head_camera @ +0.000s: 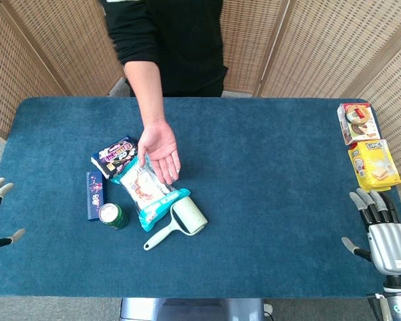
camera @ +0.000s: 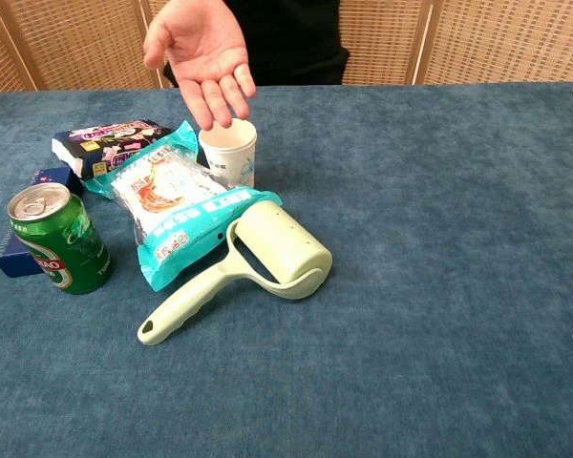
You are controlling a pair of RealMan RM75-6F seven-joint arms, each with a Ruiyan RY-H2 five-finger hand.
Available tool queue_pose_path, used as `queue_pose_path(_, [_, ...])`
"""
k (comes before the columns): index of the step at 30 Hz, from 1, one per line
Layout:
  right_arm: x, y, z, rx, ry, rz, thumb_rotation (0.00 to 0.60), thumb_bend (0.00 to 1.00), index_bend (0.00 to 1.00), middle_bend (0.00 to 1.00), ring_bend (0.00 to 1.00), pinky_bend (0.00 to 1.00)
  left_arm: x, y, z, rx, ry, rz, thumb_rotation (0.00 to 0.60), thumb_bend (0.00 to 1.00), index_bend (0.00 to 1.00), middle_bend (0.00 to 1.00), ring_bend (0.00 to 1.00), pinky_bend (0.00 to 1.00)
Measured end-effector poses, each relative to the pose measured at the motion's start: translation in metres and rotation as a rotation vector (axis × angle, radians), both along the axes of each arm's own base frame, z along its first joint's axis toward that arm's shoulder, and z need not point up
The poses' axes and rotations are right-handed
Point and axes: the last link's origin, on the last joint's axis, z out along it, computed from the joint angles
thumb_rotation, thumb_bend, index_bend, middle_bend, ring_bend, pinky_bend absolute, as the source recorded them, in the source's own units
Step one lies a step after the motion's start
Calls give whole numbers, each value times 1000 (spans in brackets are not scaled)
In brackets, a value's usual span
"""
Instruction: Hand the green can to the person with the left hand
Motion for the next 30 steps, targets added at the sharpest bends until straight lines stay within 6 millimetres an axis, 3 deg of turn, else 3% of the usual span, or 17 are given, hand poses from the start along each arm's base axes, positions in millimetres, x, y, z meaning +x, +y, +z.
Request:
queue_pose_path(12, [0, -1, 0, 2, -6, -3, 600, 0, 4, 0, 17, 35, 0, 8, -12, -51, -46, -34, 600, 104, 0, 0, 0, 49])
queue_pose_path(22, [-1, -2, 5, -8, -19, -11, 600, 0, 4, 0, 17, 32, 6, 32, -69, -207, -217, -198, 595, 103, 0, 0, 0, 49])
queue_pose_path(30, [-2, -2, 6, -4, -26, -15, 600, 0, 5, 0, 18, 30, 19, 35, -104, -298, -282, -260, 565, 102, 0, 0, 0, 49])
